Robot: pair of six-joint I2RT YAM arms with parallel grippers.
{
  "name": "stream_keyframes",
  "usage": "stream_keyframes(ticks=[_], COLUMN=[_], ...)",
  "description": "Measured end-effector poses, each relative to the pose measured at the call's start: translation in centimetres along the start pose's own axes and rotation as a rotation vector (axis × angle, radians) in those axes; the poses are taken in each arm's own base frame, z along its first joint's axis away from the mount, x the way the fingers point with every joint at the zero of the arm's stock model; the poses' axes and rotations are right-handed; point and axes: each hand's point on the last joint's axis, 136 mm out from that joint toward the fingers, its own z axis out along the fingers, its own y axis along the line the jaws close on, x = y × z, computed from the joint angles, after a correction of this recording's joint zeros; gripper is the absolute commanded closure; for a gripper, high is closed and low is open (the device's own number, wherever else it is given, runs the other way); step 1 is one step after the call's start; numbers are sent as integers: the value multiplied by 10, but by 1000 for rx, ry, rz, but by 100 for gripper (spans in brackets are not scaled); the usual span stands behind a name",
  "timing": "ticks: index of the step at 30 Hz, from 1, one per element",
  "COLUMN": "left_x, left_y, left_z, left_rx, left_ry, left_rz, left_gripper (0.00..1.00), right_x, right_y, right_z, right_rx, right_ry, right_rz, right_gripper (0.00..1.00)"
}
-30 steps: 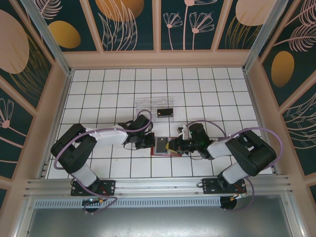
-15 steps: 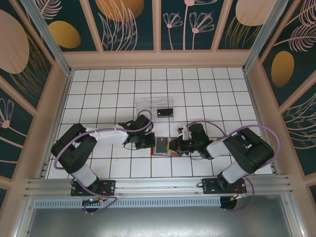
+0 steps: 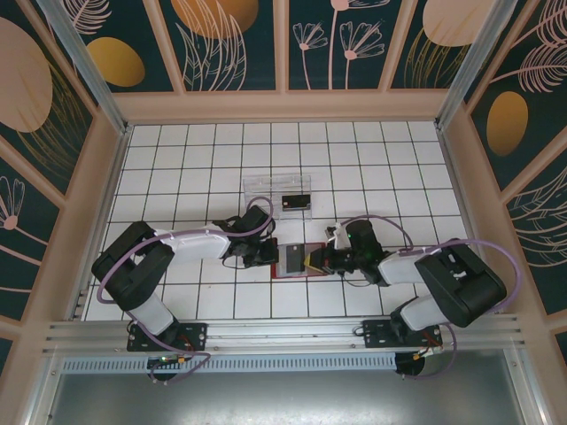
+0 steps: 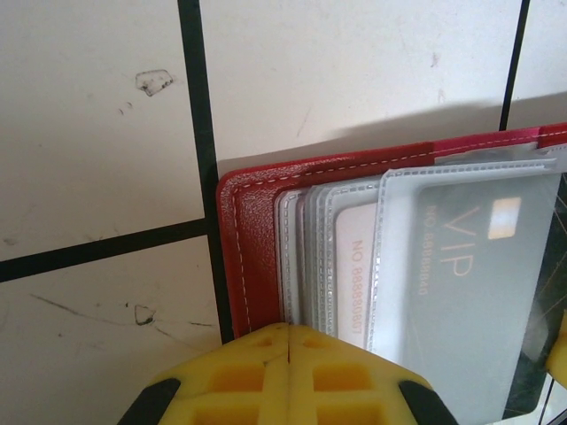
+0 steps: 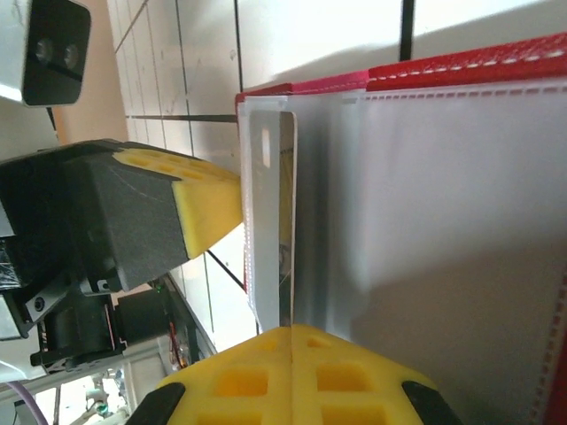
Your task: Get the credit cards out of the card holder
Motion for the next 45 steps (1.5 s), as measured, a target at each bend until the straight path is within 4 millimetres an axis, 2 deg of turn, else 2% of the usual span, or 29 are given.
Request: stream_keyframes(ticks=[2, 8, 26, 37, 45], left_x=[0, 0, 0, -1, -1], left_y=[0, -1, -1, -1, 0], left_z=[0, 0, 0, 0, 1], left_rx=[0, 0, 0, -56, -85], left_ry=[0, 1, 1, 9, 18], left_rz=[0, 0, 0, 24, 40], left_gripper=[99, 99, 99, 100, 100], right_x=[3, 6, 1, -2, -4], right_y=[-5, -13, -3, 0, -3], right_z=[0, 2, 10, 15, 17], right_rx=[18, 39, -28, -7, 23], right_ry=[12, 27, 39, 63, 60], right_rz=[3, 24, 12, 13, 16], right_gripper=[95, 80, 71, 70, 77])
